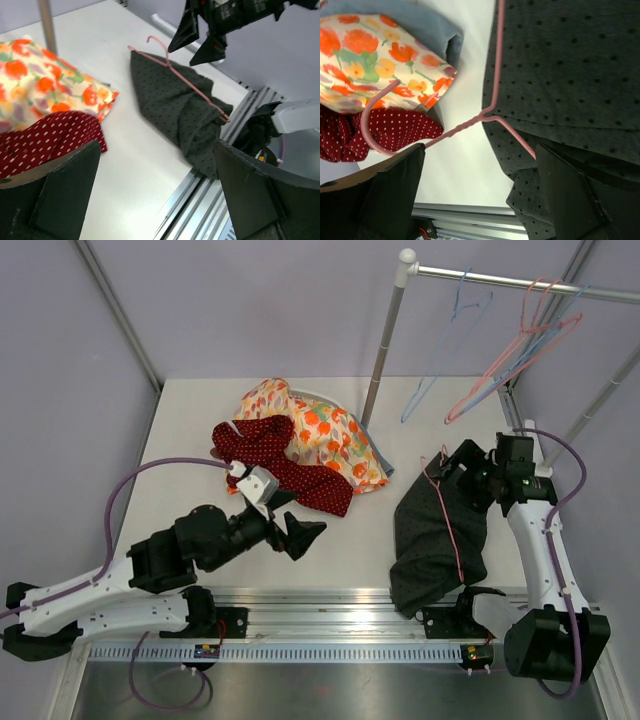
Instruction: Remove the skirt from the hanger
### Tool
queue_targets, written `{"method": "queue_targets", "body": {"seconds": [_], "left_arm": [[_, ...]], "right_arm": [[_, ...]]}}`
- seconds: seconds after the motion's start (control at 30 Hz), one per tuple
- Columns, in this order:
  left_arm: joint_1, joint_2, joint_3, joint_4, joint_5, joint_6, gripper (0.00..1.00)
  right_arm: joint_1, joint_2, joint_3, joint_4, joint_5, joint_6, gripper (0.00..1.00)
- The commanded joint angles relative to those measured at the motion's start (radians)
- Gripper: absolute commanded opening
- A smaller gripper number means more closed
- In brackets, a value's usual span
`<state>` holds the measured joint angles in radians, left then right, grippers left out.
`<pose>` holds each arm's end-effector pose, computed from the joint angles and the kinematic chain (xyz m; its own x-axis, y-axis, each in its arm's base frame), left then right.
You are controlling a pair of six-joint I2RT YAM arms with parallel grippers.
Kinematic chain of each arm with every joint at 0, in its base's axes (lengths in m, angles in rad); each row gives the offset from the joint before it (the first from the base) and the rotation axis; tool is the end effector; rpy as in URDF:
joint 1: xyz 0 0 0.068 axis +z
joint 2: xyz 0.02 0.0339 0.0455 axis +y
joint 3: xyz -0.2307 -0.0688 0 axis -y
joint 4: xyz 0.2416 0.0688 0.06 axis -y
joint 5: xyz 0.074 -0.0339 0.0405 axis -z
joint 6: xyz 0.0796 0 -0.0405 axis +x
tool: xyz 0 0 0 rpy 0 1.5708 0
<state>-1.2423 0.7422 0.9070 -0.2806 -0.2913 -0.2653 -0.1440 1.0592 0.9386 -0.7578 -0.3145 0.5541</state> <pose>0.0951 -0.2082 0.3509 -0.2496 -0.0463 -0.9673 0.7763 0.5875 -0.2284 0.2506 -0.0115 0.2299 -0.6788 0.6040 -0.4176 0.3507 0.7663 0.5384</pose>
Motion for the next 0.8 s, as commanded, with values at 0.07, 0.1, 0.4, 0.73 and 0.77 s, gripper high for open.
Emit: {"method": "queue_targets", "body": {"seconds": [0.07, 0.1, 0.4, 0.73, 0.77], "left_arm": [[0.000, -0.050, -0.062, -0.134, -0.117, -0.006, 0.99], [0.000, -0.059, -0.074, -0.135, -0.120, -0.012, 0.99], [0.000, -0.122, -0.169, -0.097, -0.117, -0.040, 0.99], [0.000, -0.115, -0.175, -0.069, -0.112, -0.038, 0.99], [0.000, -0.115, -0.178, -0.066, -0.114, -0.040, 0.99]], "right_arm": [[0.109, 0.015, -0.004, 0.106, 0.064, 0.016, 0.98], [0.127, 0.016, -0.014, 0.109, 0.072, 0.018, 0.98], [0.135, -0.220, 0.032, -0.015, 0.252, 0.001, 0.95], [0.288, -0.022, 0.258, -0.196, 0.165, -0.150, 0.92], [0.350, -0.001, 0.275, -0.210, 0.199, -0.163, 0.92]]}}
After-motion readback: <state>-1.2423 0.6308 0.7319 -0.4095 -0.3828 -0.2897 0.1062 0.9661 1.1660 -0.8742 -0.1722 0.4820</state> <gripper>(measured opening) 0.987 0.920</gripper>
